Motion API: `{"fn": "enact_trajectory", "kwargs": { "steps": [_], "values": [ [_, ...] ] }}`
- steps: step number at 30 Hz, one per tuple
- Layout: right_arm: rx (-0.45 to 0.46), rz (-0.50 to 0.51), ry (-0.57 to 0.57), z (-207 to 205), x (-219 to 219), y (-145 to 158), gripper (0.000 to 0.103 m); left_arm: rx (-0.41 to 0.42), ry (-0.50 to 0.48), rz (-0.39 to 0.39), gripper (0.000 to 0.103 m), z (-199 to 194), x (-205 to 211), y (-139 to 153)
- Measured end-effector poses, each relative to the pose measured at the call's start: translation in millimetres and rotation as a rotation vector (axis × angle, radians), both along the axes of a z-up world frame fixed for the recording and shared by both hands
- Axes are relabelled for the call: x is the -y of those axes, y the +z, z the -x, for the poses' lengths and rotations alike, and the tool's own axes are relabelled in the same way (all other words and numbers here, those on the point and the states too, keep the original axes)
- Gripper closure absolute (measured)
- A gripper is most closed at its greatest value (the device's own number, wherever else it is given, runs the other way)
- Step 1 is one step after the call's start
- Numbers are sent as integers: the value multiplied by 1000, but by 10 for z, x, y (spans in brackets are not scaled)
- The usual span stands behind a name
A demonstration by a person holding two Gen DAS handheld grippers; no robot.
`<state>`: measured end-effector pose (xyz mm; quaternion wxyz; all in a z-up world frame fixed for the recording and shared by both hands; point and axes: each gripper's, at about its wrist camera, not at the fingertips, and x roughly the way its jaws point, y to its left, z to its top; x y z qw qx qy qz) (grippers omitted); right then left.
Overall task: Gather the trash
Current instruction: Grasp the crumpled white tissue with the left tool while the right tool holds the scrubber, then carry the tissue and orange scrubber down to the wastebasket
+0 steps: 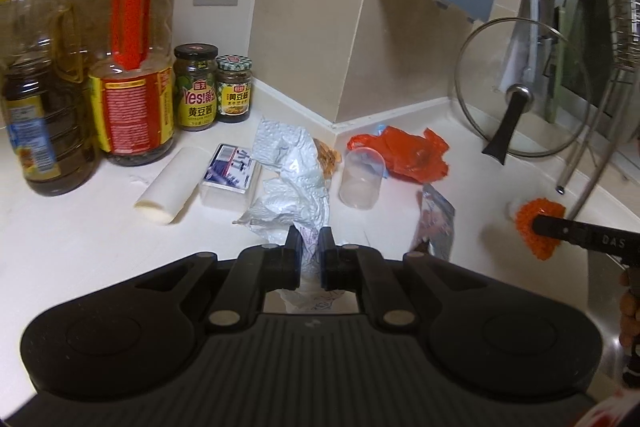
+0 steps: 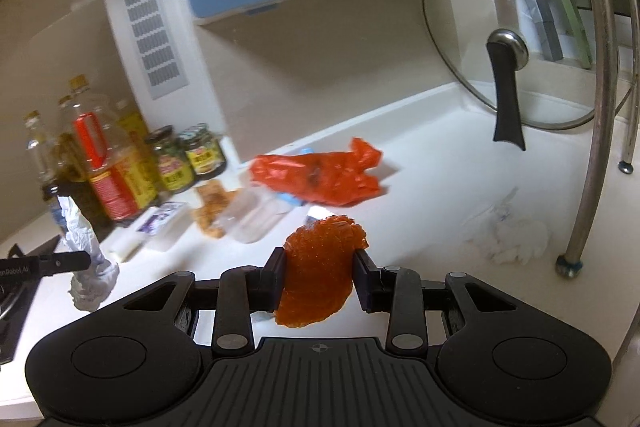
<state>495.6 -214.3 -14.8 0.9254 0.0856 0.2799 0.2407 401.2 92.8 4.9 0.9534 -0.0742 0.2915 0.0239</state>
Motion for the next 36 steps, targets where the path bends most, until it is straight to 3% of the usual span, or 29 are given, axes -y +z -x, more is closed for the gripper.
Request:
{"fn": "enact_trajectory", "kwargs": {
  "steps": [9,20,36],
  "values": [
    [-6,-36,89,766,-214,23,67,-40,-71,36,96,776,-45,-65],
    [-113,32,212,1598,-714,-415,67,-163,-116,93,96,1405,-71,-514],
    [-296,179,243,1858,-885,-1271,67,-353,-85,121,96,1595,-7,-1324]
  ]
}}
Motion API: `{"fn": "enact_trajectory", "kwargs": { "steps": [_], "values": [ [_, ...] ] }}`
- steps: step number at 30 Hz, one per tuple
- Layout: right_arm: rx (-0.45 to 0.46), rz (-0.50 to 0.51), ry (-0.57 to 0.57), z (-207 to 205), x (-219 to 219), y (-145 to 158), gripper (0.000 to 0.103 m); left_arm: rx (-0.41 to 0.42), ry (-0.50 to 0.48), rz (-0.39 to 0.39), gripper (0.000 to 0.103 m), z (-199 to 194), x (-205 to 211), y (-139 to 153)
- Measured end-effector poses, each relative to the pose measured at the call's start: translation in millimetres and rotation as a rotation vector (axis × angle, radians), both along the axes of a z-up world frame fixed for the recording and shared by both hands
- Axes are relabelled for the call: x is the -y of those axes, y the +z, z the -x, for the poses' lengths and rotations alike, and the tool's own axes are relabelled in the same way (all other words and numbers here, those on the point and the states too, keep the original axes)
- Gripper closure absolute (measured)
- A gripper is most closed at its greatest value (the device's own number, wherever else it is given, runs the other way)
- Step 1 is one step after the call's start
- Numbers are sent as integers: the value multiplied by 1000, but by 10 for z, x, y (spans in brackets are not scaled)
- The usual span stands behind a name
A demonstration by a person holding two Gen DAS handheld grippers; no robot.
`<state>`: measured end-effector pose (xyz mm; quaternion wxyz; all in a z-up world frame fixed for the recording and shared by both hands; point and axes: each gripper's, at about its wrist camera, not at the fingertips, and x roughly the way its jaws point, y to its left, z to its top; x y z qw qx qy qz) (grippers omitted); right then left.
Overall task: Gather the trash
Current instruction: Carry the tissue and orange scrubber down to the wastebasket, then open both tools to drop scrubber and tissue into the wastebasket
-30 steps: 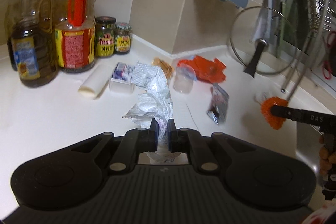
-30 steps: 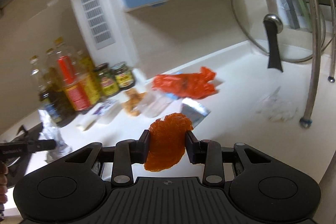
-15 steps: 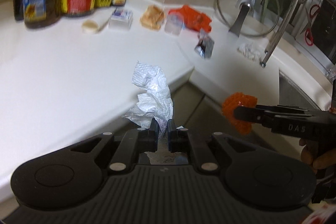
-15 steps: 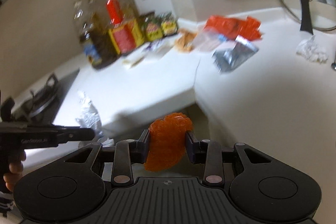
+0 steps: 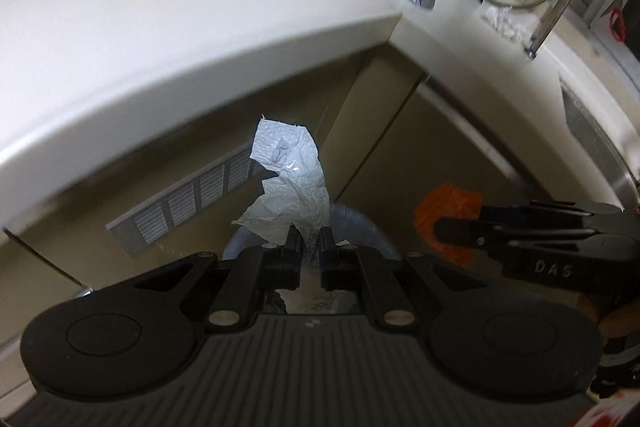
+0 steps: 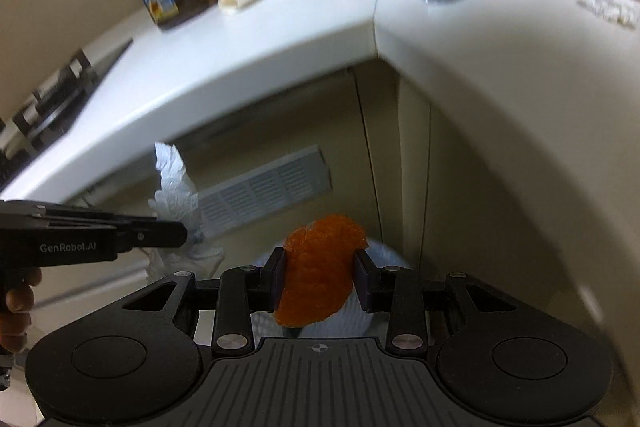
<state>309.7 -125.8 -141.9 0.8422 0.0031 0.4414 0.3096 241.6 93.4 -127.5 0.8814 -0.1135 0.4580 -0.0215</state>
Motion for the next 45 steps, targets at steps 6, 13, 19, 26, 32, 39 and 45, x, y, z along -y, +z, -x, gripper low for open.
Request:
{"fn": "enact_trajectory", "kwargs": {
  "steps": [6,13,19,26,32,39,45],
  "values": [
    [-62,41,17,8,-16,-332,67,-45,6,11,96,1,35,-230],
    [-123,62,4,1,49,-657,67,-84,21,21,96,-59,67,-448],
    [-162,87,-3,20,35,-916,67,-113,21,23,96,-63,97,-577],
    [-202,90,-10,-28,-14,-1128,62,-134,14,21,96,-84,140,-685],
    [-233,88,-30,-66,-22,-1228,44,-144,7,18,96,-133,172,-750],
    [-229,110,-49,-85,31,-1237,44,-156,2,19,96,-169,183,-800],
    [-210,128,-74,-120,81,-1178,44,-169,-8,24,96,-224,212,-857]
  ]
}}
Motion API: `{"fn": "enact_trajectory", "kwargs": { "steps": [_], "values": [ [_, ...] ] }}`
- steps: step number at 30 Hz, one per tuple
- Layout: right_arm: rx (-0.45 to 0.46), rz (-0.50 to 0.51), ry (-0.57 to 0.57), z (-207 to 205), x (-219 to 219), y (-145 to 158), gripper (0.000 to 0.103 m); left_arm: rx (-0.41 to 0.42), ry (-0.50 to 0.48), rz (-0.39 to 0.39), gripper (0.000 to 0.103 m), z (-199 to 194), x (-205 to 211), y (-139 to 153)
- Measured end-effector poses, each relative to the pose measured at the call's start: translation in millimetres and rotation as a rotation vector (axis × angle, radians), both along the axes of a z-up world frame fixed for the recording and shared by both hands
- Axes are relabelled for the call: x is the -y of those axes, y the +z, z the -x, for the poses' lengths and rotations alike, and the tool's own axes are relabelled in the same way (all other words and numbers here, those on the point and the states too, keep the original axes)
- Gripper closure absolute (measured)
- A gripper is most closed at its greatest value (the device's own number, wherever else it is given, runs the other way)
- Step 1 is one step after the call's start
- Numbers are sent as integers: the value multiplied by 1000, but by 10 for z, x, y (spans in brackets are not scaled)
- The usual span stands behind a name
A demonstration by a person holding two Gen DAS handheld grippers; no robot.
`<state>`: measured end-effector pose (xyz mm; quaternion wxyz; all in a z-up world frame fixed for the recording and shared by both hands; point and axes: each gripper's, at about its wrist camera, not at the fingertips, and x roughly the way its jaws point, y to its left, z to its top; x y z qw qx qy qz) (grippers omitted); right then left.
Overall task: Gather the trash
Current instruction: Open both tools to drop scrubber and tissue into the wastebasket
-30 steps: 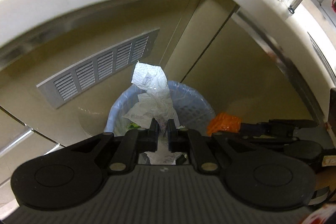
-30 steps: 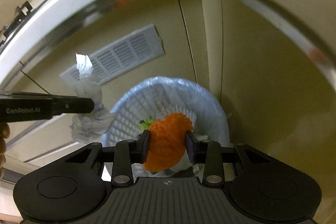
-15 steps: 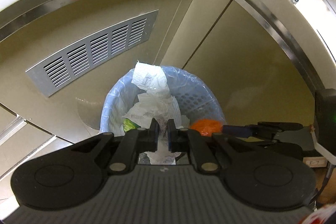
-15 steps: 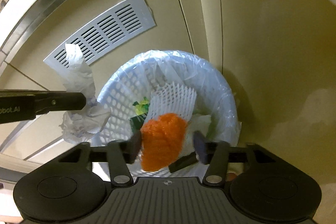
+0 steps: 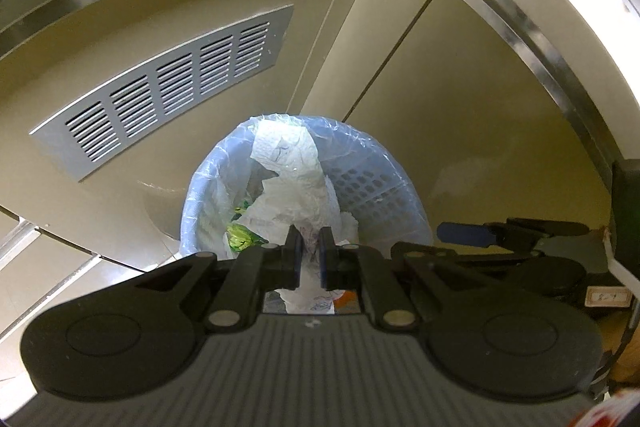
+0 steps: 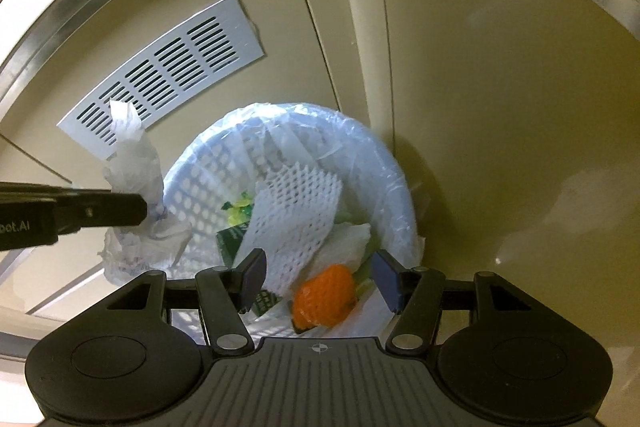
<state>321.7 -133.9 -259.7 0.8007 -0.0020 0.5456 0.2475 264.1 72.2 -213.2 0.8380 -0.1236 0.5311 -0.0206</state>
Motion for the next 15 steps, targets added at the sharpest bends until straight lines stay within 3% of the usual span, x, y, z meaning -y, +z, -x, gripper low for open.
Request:
{"fn": "enact_trajectory", "kwargs": {
  "steps": [8,12,15],
  "values": [
    [-4,6,-23,-59,54,6,44,-14,-5,15,93,-110,54,-68],
    [-4,5,-31,-83,81,28,44,-1,-14,21,78,-151,84,-53],
    [-5,1,-35,-95,101,50,44,12,-13,25,77,-165,83,-26]
  ]
}}
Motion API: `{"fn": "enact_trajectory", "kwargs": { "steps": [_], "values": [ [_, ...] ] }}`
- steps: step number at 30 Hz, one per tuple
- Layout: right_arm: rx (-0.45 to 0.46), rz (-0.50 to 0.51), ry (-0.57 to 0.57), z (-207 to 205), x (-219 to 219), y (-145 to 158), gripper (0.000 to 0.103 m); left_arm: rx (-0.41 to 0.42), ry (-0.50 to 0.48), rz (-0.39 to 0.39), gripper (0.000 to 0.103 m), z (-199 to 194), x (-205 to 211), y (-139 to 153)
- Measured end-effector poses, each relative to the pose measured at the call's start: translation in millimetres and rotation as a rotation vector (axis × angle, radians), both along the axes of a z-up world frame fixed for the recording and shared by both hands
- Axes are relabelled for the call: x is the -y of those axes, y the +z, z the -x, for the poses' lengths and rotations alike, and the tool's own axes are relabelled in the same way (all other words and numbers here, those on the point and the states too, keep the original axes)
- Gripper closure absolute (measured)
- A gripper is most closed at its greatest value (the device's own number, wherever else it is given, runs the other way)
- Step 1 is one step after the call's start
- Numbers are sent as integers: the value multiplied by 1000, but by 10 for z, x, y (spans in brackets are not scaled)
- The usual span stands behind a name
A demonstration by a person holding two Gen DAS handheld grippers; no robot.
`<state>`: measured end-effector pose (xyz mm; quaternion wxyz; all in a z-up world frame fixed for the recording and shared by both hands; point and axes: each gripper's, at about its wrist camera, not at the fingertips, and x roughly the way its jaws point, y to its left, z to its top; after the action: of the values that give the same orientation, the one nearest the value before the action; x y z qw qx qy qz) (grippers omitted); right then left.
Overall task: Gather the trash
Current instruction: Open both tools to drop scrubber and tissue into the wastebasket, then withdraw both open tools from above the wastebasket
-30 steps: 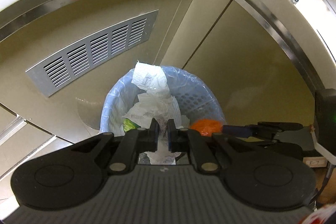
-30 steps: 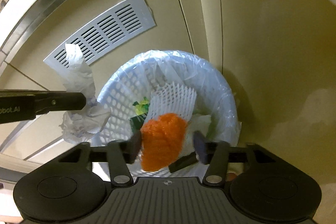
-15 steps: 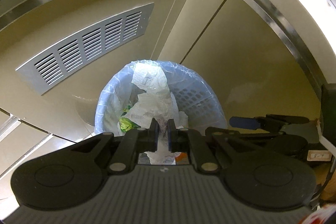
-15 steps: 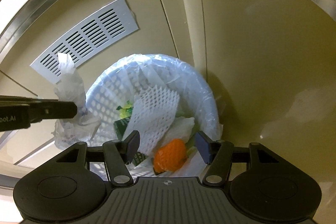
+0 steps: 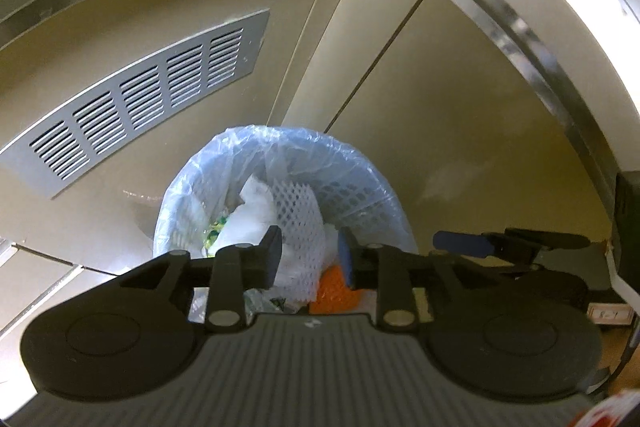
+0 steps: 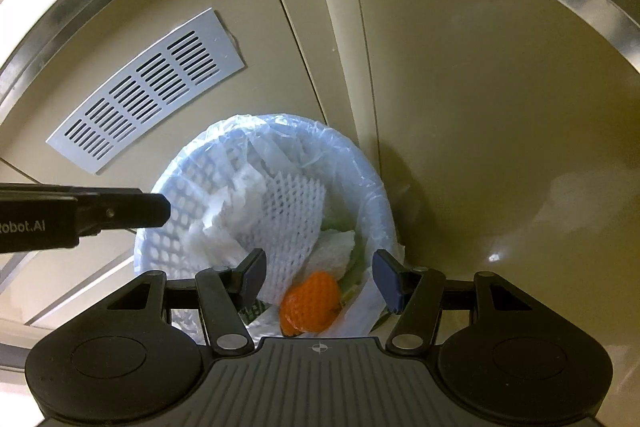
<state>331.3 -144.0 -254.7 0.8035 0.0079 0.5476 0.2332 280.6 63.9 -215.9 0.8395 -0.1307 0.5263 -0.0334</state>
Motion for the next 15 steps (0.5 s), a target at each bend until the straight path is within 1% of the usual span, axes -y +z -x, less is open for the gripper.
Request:
{"fn": "enact_trajectory", "kwargs": {
  "steps": [8,15],
  "values": [
    [-5,-14,1,-5,-11,25,44,-21,6,-24,77,35,-36,7],
    [4,-34,19,32,-32,142,44,-41,28,-41,77,134,-108,47]
  ]
}}
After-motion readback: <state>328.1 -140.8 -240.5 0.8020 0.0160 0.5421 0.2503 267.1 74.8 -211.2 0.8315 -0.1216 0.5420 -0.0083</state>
